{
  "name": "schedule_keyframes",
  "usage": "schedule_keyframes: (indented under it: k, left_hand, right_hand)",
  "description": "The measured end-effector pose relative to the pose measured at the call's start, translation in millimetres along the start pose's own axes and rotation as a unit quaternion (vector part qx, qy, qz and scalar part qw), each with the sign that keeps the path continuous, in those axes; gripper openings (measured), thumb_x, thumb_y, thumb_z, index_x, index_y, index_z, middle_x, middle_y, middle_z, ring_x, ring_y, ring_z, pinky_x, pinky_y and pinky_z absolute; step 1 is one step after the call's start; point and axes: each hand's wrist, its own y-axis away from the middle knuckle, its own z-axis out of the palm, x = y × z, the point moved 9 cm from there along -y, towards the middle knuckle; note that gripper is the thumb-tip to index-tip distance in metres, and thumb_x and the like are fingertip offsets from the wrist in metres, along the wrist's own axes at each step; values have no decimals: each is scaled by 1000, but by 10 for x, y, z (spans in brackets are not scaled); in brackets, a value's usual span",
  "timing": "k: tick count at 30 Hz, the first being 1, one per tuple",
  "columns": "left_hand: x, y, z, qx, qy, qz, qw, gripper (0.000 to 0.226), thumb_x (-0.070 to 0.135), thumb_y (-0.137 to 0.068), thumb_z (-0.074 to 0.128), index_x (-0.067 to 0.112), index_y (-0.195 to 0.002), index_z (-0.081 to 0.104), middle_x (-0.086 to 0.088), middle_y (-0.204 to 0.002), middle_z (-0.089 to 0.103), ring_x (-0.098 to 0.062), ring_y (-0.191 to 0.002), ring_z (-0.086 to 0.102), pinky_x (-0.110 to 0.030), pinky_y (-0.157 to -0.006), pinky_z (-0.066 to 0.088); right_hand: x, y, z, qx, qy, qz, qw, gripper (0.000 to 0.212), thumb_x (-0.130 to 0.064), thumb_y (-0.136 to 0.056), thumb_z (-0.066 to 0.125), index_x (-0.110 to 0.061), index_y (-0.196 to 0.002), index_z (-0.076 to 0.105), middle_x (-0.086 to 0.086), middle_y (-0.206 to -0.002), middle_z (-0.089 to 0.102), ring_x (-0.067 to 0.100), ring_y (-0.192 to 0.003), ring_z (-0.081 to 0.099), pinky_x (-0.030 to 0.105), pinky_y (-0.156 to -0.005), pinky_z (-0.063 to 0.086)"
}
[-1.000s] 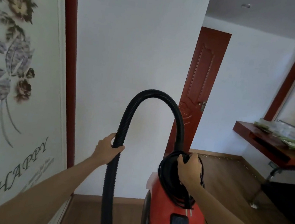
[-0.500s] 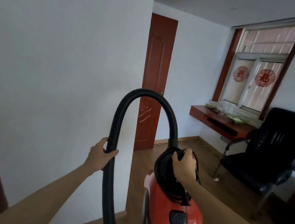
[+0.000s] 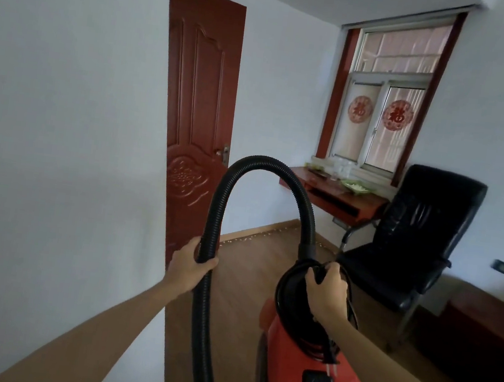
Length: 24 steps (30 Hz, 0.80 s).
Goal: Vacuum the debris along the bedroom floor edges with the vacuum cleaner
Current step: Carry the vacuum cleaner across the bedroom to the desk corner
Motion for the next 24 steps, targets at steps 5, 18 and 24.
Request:
schedule_keyframes:
  k: [5,18,24]
  left_hand:
    - [117,-703,662,-31,-14,13,999,40,27,-86,75,24,-121,55,4,-104,68,-17,-92,68,-45,-85,59]
    - [357,-2059,1877,-72,-27,34,996,35,26,-86,75,27,-114,53,4,-98,68,-17,-85,70,-43,-78,60]
    - [257,-2786,2554,-107,-18,50,993,41,29,-84,77,26,-121,59,6,-97,71,-13,-81,72,-43,-78,61]
  right_hand:
    - [344,-725,-127,14,-1,29,999,20,-33,-100,51,-19,-105,37,12,-88,61,26,-60,63,32,-42,52]
    - [987,-2089,-497,40,23,72,996,28,-36,-98,53,-16,-114,42,4,-88,54,27,-74,65,45,-58,60]
    - [1360,-2811,-552,58,27,94,993,22,-35,-98,54,-16,-104,43,10,-89,60,26,-66,66,40,-49,57]
